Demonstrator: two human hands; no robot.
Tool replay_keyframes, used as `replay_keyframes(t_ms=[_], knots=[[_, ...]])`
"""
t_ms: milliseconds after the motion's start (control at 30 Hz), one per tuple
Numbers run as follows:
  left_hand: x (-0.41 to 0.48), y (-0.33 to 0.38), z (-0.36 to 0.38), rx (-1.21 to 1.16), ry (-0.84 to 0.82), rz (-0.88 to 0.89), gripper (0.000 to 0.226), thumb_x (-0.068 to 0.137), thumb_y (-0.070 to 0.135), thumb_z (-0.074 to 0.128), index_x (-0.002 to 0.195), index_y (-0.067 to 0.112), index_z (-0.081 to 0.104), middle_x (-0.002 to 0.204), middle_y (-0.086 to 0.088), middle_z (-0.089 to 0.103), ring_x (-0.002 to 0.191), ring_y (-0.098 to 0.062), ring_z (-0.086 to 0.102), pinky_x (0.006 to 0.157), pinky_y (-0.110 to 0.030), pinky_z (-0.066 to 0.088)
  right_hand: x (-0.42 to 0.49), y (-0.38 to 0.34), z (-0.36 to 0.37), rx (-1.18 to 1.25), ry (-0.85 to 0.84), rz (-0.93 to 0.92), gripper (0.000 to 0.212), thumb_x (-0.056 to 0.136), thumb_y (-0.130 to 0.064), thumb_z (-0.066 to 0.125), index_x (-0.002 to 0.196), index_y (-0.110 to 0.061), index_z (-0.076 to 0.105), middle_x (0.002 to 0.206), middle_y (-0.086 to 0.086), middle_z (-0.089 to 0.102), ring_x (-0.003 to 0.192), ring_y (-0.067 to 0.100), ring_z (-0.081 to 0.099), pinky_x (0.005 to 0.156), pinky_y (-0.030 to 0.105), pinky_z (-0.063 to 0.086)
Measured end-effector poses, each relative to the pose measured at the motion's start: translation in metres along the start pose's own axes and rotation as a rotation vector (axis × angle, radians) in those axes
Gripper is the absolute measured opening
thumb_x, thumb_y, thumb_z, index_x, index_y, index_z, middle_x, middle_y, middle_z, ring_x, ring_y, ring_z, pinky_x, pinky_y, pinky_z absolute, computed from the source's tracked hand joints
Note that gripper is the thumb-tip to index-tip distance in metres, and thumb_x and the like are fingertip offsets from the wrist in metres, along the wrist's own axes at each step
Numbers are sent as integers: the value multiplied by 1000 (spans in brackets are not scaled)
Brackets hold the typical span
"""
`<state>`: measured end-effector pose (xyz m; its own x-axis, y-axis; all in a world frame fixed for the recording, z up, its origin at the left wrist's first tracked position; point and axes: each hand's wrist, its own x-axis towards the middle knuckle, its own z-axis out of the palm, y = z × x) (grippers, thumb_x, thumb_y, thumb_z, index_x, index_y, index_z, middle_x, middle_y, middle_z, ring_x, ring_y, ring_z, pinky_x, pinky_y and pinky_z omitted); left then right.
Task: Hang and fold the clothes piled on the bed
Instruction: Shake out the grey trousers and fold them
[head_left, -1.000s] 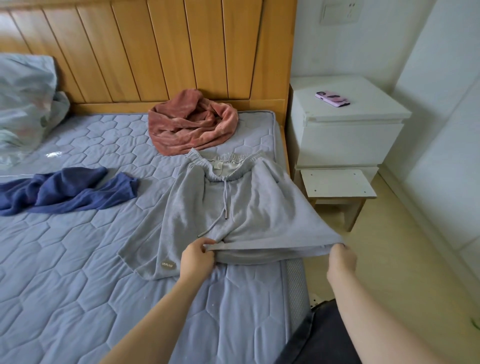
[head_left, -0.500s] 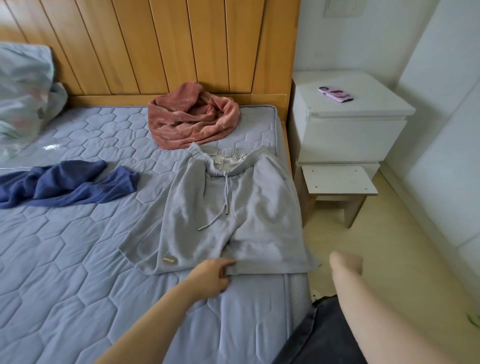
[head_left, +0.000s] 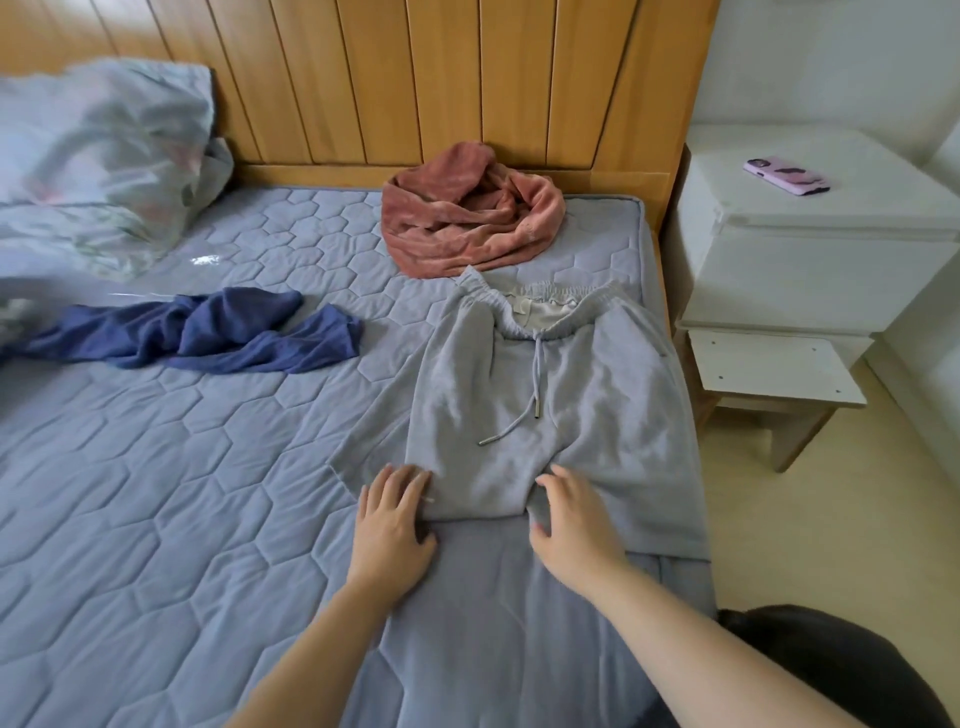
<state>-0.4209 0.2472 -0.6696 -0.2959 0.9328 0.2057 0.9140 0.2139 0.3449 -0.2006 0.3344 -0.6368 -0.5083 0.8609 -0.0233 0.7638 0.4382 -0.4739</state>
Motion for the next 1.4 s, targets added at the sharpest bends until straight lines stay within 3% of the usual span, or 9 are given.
replay_keyframes(t_ms=[300,400,500,600,833,1033,1200,1300,1400], knots=[[45,-18,-45,-367,-240,-207,16,73,-1,63,73,13,70,64,8,63,64,-6,57,60,-26,47,23,-62,34,-160,-145,-206,73,84,-33,62,145,-19,25,131,3,38,120,25,40,103,32,33],[59,-14,-62,-414,-320,-144,22,72,-2,64,71,19,70,56,17,60,57,3,54,55,-12,40,34,-72,33,-193,-92,-176,39,83,-22,63,121,-18,54,111,4,52,107,28,50,90,35,39],[62,-24,-65,-231,-267,25,9,77,15,66,82,19,73,64,15,62,63,0,56,58,-13,37,49,-70,25,-84,102,-68,5,72,-6,68,72,-11,67,80,10,56,81,36,58,65,36,44],[62,-48,-55,-2,-208,140,12,70,13,68,81,16,73,78,-1,63,76,-24,60,57,-29,44,60,-70,3,101,120,186,19,88,-16,54,91,-12,72,96,13,68,94,36,59,71,35,43],[83,-39,-69,-412,-69,-287,21,84,-6,44,73,9,55,65,-1,55,64,-18,49,52,-17,35,78,-73,-10,442,14,312,16,90,-16,48,75,-11,47,78,7,65,81,26,58,67,35,45],[101,-29,-80,-410,-16,-222,13,88,10,59,76,13,62,62,2,57,58,-13,49,52,-20,38,81,-102,-16,-99,151,183,53,70,-56,69,92,-13,50,98,3,57,96,24,55,80,35,42],[103,-42,-85,29,-178,-44,7,86,15,61,92,16,65,86,4,59,82,-23,58,65,-29,38,88,-86,-33,-135,400,138,20,58,4,72,69,-2,56,84,16,55,74,37,56,62,37,40],[98,-58,-84,21,-14,-210,25,85,1,51,100,13,67,101,-6,59,87,-31,58,65,-31,37,81,-55,-35,-213,452,77,38,37,17,72,57,-5,49,65,14,50,48,33,50,45,31,32],[95,-63,-83,-159,183,-438,36,78,-9,47,99,11,69,99,-9,59,86,-33,57,69,-36,44,71,-39,-33,-203,369,197,27,62,13,64,80,-5,54,79,13,57,67,34,57,53,35,38]])
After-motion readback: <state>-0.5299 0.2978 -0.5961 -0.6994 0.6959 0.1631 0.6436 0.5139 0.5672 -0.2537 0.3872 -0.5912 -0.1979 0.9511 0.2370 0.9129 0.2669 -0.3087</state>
